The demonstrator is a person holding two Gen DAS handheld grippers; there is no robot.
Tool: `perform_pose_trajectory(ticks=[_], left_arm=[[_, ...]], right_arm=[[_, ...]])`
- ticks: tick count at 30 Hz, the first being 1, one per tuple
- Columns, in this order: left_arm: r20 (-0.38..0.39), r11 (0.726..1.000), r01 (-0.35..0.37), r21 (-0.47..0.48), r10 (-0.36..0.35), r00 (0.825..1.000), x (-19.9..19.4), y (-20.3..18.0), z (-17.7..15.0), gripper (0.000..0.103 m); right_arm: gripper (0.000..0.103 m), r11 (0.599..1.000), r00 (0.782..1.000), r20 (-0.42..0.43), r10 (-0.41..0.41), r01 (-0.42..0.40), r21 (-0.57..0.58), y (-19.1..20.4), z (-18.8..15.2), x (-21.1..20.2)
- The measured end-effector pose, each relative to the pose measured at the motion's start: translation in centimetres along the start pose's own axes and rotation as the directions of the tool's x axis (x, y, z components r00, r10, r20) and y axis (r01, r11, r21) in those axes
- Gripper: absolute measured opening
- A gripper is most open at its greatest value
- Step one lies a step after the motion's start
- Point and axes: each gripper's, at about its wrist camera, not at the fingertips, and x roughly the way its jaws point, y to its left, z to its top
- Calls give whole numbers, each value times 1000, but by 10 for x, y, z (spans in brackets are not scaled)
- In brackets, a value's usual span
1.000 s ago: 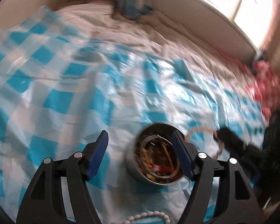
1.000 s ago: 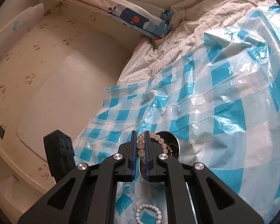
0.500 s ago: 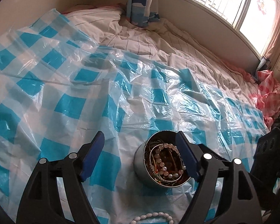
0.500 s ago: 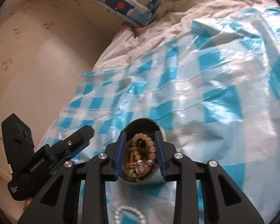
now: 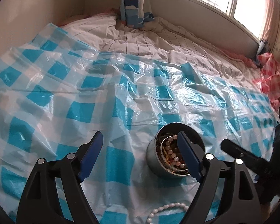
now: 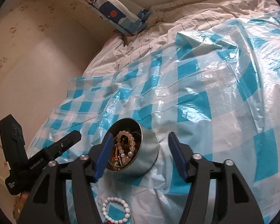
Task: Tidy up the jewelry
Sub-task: 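Lower the peach bead bracelet into the tin and open the right gripper, then move the right gripper to the red cord bracelet while left approaches the white pearl bracelet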
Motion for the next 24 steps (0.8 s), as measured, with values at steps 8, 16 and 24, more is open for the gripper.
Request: perform_pose_trajectory(ticks=[8,16,24], left_arm=[[2,998,-11,56,11,1000,-10,3,-4,78],[-74,974,9,227,8,997,-13,-3,-26,78],[-186,929,92,357,-25,982,-9,-20,-58,78]], right_arm=[[67,1000,1000,-9,-4,4,2,5,-12,-12],[72,992,994,-77,-77,69,-103,24,-49,-32],[72,941,960,-223,-167,88,-326,59,-98,-18]])
